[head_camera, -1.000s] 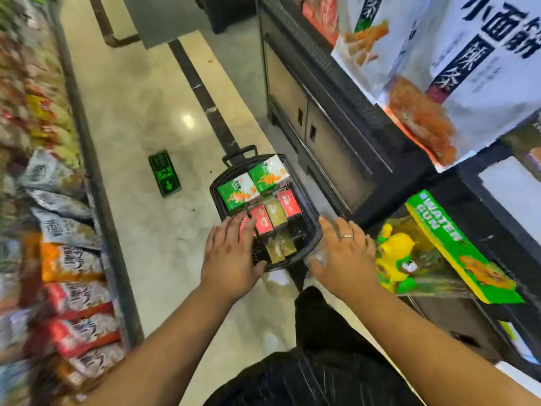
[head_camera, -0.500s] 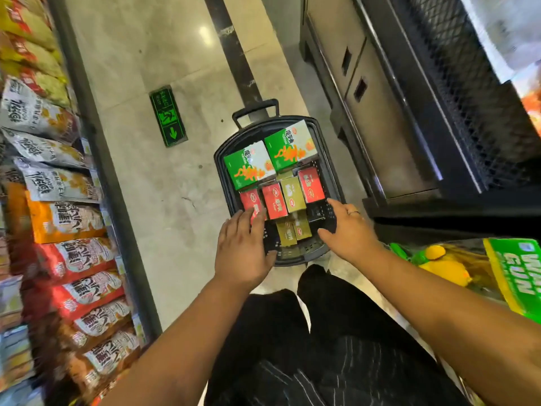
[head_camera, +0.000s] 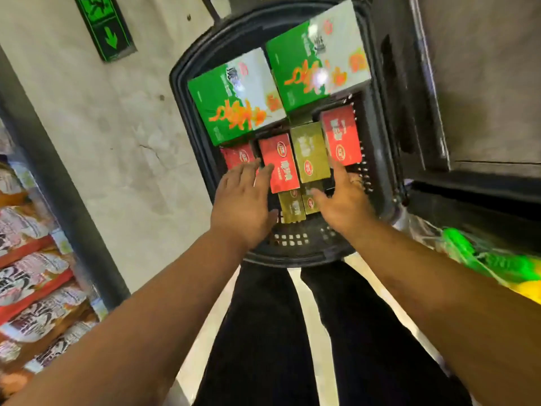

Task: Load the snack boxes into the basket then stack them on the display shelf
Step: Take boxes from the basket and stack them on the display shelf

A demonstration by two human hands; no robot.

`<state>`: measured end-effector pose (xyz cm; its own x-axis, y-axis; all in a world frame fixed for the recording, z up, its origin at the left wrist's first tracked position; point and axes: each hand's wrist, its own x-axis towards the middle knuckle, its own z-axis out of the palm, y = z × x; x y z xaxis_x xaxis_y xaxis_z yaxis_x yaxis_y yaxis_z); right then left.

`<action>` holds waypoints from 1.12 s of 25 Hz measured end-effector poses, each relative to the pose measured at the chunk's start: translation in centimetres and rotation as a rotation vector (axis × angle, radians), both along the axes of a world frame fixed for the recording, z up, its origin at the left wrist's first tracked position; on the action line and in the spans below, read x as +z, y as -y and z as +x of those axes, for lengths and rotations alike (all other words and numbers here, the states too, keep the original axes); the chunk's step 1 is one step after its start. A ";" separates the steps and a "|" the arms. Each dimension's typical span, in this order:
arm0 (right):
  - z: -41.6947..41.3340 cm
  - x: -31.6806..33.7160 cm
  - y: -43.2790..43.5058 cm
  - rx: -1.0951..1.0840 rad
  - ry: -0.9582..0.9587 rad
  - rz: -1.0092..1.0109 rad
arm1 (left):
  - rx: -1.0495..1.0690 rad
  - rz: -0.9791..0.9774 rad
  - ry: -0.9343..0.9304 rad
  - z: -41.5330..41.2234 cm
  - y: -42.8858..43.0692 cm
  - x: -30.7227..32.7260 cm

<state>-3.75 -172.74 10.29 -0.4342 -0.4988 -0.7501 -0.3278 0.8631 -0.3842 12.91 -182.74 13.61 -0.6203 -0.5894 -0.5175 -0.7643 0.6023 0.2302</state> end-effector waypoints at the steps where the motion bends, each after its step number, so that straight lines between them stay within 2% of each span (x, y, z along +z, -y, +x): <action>1: 0.6 -1.8 0.6 -0.085 0.049 -0.019 | -0.010 0.013 -0.004 0.1 0.0 -1.7; 4: 2.2 -6.5 2.1 -0.257 0.111 -0.028 | -0.031 0.031 -0.055 0.7 -0.6 -5.8; 7: 3.5 -8.8 2.0 -0.325 0.030 -0.089 | -0.078 0.045 -0.031 1.9 -0.1 -7.9; 15: 4.4 -10.0 -1.5 -0.292 -0.198 -0.272 | -0.129 0.080 -0.010 2.2 2.2 -9.3; 19: 4.0 -9.4 -2.5 -0.327 -0.199 -0.268 | -0.150 0.094 -0.022 1.4 2.6 -9.4; 24: 2.7 -6.3 -2.9 -0.392 -0.230 -0.155 | -0.105 0.153 0.008 0.6 3.0 -8.9; 28: 1.9 -1.9 -4.9 -0.547 -0.098 -0.367 | -0.051 0.280 -0.042 -0.4 3.0 -7.4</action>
<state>-1.82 -167.85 8.40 -0.7544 -0.4034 -0.5178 0.0717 0.7335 -0.6759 12.47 -185.73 6.23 -0.6699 -0.3953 -0.6285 -0.7211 0.5481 0.4238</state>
